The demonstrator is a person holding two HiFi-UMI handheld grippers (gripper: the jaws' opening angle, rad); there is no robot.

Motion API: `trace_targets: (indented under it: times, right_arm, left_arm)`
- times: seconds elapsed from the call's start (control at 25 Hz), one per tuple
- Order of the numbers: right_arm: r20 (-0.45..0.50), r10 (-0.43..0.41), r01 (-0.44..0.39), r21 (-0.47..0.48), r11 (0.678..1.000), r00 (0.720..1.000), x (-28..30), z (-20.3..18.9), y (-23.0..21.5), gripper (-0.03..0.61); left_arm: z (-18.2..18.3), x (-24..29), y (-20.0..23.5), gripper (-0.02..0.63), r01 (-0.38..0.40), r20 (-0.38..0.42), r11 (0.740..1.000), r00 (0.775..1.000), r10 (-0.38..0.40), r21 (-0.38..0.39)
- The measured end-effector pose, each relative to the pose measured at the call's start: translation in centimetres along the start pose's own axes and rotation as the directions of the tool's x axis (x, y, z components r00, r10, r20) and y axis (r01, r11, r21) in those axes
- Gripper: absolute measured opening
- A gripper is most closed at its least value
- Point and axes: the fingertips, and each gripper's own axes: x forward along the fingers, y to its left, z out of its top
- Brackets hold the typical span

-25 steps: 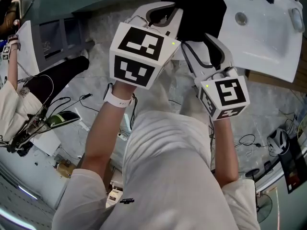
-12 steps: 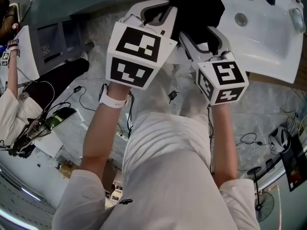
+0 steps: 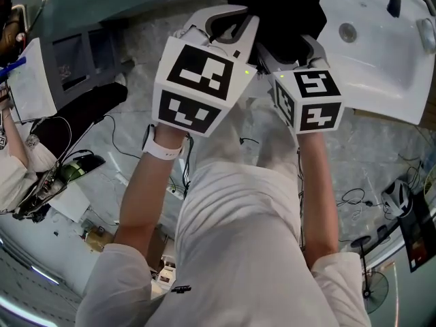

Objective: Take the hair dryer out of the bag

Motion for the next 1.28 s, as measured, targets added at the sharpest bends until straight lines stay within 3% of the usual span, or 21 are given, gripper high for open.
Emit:
trace_targets:
  times: [0.4, 0.68, 1.12, 1.28]
  right_arm:
    - [-0.090, -0.053, 0.052, -0.021, 0.998, 0.995, 2.6, -0.7, 0.2, 0.255]
    - [-0.127, -0.055, 0.055, 0.000, 0.998, 0.990, 2.8, -1.3, -0.3, 0.230]
    - [-0.092, 0.059, -0.051, 0.083, 0.995, 0.994, 0.9, -0.3, -0.1, 0.216]
    - [-0.078, 0.074, -0.065, 0.110, 0.992, 0.994, 0.0, -0.3, 0.0, 0.215]
  left_arm:
    - [-1.1, -0.2, 0.9, 0.017, 0.028, -0.016, 1.000, 0.999, -0.028, -0.014]
    - [-1.7, 0.1, 1.5, 0.017, 0.009, -0.043, 0.999, 0.999, -0.007, 0.045]
    - [-1.5, 0.8, 1.6, 0.017, -0.035, -0.048, 0.987, 0.998, 0.043, 0.159]
    - [-1.5, 0.9, 1.2, 0.017, -0.029, -0.047, 0.989, 0.998, 0.036, 0.148]
